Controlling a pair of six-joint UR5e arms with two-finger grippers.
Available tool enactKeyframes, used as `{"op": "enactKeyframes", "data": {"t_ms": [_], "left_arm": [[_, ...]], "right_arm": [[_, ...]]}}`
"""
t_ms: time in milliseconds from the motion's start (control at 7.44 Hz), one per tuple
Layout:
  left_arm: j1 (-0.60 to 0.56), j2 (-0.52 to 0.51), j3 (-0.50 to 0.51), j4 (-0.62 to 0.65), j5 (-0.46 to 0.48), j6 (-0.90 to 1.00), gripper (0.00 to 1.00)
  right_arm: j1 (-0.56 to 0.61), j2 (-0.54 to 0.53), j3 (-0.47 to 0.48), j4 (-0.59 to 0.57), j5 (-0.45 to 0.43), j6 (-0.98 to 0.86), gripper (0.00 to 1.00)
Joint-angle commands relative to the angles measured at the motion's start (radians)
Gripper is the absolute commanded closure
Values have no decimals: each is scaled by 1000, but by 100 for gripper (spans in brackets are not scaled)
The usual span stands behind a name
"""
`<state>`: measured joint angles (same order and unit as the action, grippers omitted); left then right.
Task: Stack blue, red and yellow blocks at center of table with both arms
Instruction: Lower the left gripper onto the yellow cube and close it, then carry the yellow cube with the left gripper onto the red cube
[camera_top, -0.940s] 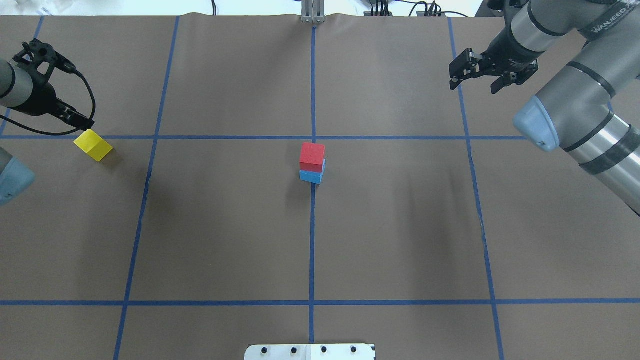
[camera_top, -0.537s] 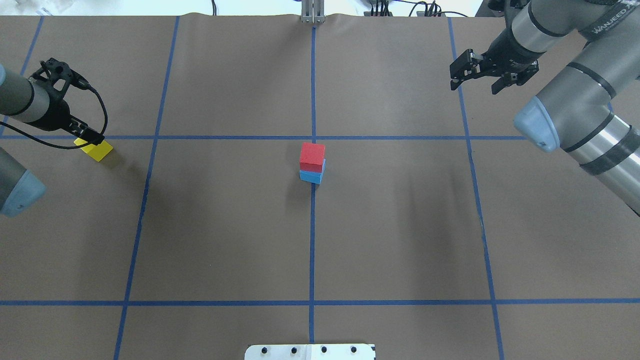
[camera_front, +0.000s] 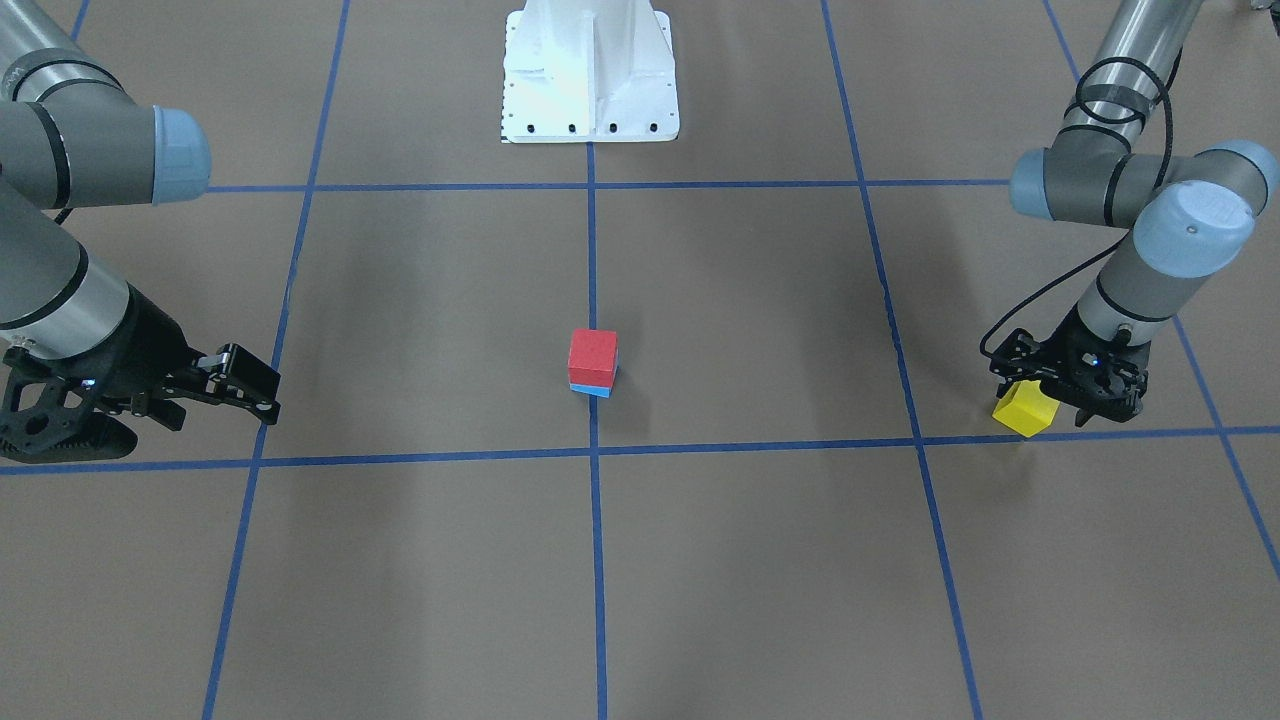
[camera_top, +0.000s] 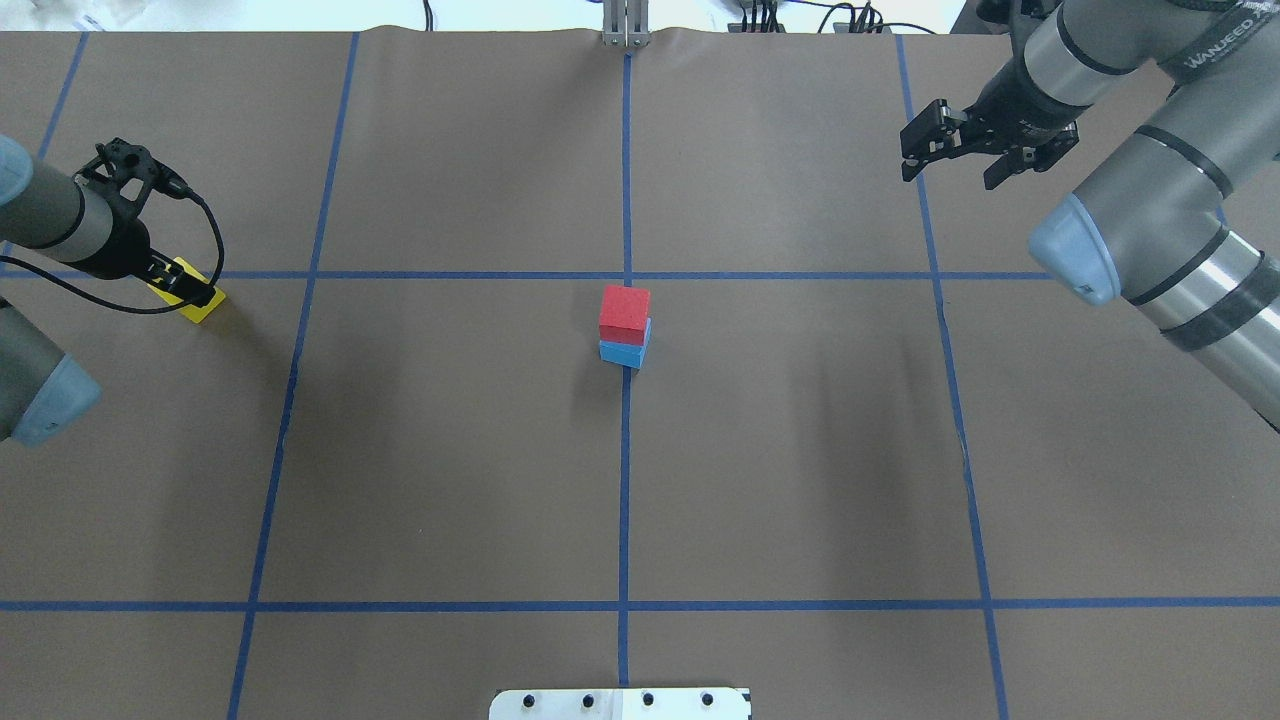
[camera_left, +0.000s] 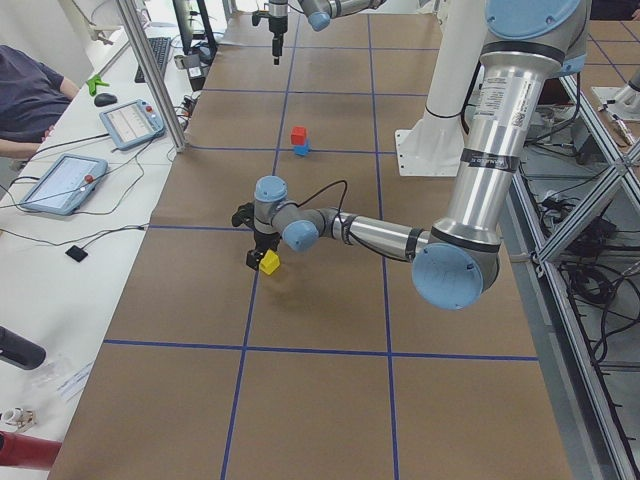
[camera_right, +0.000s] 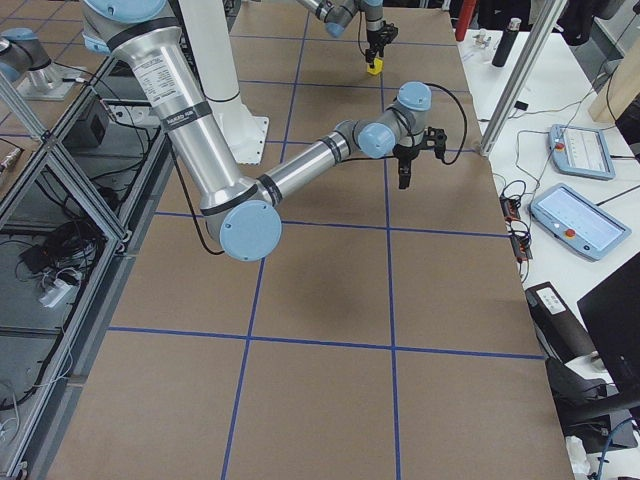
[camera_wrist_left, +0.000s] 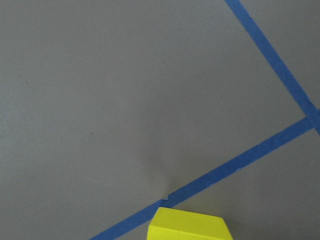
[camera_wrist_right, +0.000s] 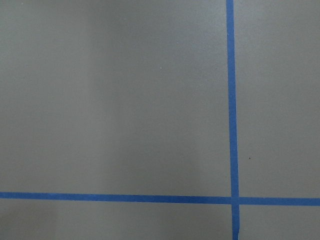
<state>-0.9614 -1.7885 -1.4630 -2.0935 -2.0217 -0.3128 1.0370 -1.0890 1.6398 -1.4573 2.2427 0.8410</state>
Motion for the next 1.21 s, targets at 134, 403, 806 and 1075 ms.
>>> {"op": "enactKeyframes", "data": {"t_ms": [134,403,806,1075], "left_arm": [[10,0,6,0,-32,-6,85],[9,-18,-8,15,-153,-81,100],[3,-203,-303,604,-169,-111,100],[13,-410,-364,867,-170,-244,100]], "right_arm": [[0,0,2,0,0,1,1],[0,-2,2,0,-2,1,1],[0,0,0,0,2,0,1],[0,-5,2,2,5,0,1]]}}
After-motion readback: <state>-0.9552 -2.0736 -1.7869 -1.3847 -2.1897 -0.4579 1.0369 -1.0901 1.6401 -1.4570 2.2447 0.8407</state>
